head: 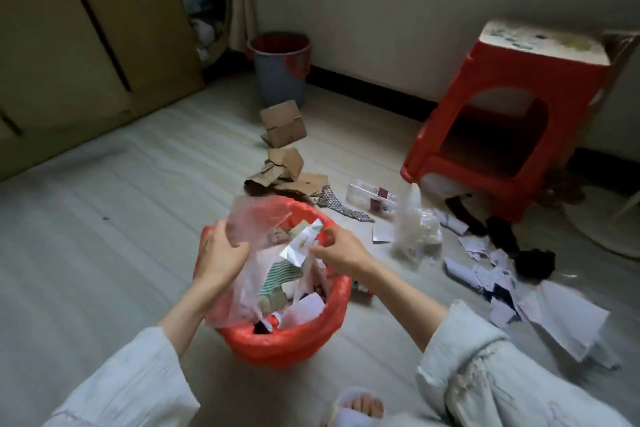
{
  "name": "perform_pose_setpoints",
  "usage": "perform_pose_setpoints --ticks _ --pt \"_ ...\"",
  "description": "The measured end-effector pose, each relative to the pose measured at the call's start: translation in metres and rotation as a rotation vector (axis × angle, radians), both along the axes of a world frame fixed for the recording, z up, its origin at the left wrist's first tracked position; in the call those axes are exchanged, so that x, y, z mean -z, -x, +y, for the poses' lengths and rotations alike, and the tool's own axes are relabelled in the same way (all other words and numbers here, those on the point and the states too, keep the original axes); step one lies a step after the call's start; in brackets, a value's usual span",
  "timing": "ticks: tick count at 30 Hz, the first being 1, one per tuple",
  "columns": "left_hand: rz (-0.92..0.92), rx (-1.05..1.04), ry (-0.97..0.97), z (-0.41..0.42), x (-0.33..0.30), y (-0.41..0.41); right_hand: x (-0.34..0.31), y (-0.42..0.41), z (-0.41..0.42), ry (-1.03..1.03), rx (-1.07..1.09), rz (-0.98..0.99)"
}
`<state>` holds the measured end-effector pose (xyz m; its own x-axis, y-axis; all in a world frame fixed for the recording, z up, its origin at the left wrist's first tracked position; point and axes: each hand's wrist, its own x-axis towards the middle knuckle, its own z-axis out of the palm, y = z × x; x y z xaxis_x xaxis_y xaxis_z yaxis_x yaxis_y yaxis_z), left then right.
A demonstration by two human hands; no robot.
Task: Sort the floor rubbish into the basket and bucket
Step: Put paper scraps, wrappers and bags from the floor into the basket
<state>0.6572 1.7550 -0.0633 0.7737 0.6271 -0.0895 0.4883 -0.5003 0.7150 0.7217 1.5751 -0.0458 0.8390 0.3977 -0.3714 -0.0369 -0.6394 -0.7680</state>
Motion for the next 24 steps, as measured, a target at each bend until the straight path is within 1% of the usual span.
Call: perform_pose_setpoints --ticks 1,3,6,9,12,14,16,18,20,21,22,24 --pt "0.009 0.002 0.008 0.003 0.006 -0.001 0.008 0.001 0.0 0.044 -0.035 -0.027" --pt "0.0 0.015 0.024 0.004 0.013 -0.002 0.023 0.004 -0.004 0.119 -0.038 -0.11" --pt "-0.084 0.127 0.061 0.003 0.014 -0.008 0.037 -0.001 -0.011 0.11 -0.057 -0.244" --pt "-0.132 0.264 0.051 0.005 0.005 -0.016 0.036 -0.018 -0.01 0.091 -0.116 -0.414" --pt "-0.107 0.401 0.01 0.005 -0.01 -0.019 0.017 -0.033 -0.002 0.148 -0.251 -0.573" --pt "-0.09 0.474 -0.049 0.004 -0.019 -0.019 0.003 -0.038 0.006 0.229 -0.377 -0.635" --pt "-0.11 0.515 -0.09 0.004 -0.028 -0.016 -0.009 -0.039 0.011 0.299 -0.466 -0.688" --pt "-0.141 0.492 -0.204 0.006 -0.034 -0.013 -0.015 -0.036 0.013 0.319 -0.461 -0.752" --pt "-0.161 0.394 -0.381 0.004 -0.042 -0.009 -0.019 -0.027 0.016 0.277 -0.34 -0.808" --pt "-0.162 0.325 -0.447 0.001 -0.046 -0.007 -0.02 -0.02 0.018 0.218 -0.257 -0.795" --pt "-0.16 0.256 -0.482 -0.003 -0.047 -0.006 -0.02 -0.012 0.02 0.146 -0.196 -0.768" --pt "-0.162 0.146 -0.441 -0.011 -0.049 -0.004 -0.019 0.004 0.024 0.038 -0.145 -0.764"
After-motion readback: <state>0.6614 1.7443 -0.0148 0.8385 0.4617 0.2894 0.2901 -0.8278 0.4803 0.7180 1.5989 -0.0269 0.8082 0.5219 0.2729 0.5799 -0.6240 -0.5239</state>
